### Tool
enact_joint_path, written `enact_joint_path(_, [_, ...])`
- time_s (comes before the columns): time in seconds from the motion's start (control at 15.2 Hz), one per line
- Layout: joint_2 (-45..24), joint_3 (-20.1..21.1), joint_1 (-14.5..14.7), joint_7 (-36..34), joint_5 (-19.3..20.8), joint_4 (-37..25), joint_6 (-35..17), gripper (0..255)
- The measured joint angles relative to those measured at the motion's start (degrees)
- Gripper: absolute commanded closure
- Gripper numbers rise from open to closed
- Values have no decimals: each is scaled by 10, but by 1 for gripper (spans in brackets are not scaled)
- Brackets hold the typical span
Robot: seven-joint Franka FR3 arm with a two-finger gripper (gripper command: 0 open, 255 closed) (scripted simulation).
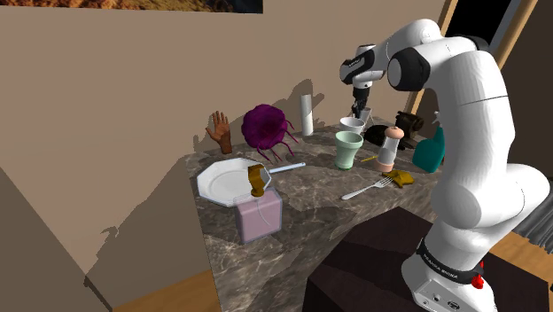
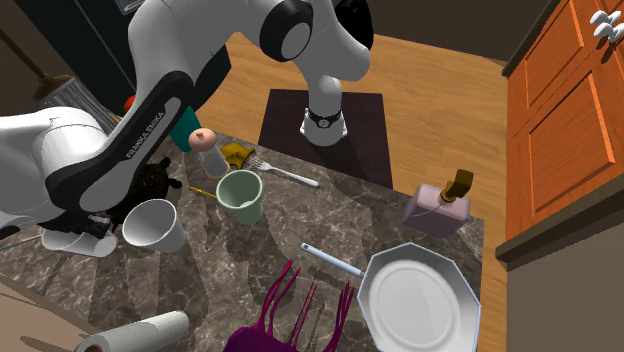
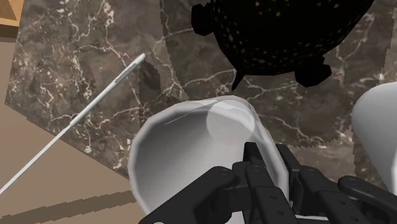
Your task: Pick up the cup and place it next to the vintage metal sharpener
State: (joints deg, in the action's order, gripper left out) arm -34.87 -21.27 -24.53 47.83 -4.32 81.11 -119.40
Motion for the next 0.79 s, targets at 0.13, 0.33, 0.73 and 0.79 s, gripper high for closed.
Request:
enact_joint_path(0.13, [0,0,0,0,0,0,0,255])
enact_joint_path(0.33, [-1,0,0,0,0,0,-1,0])
enact_joint_path(0.73, [2,0,1,0,1,-5,7,0])
enact_joint_path(0.79, [10,-2,2,-1,3,-7,17,0])
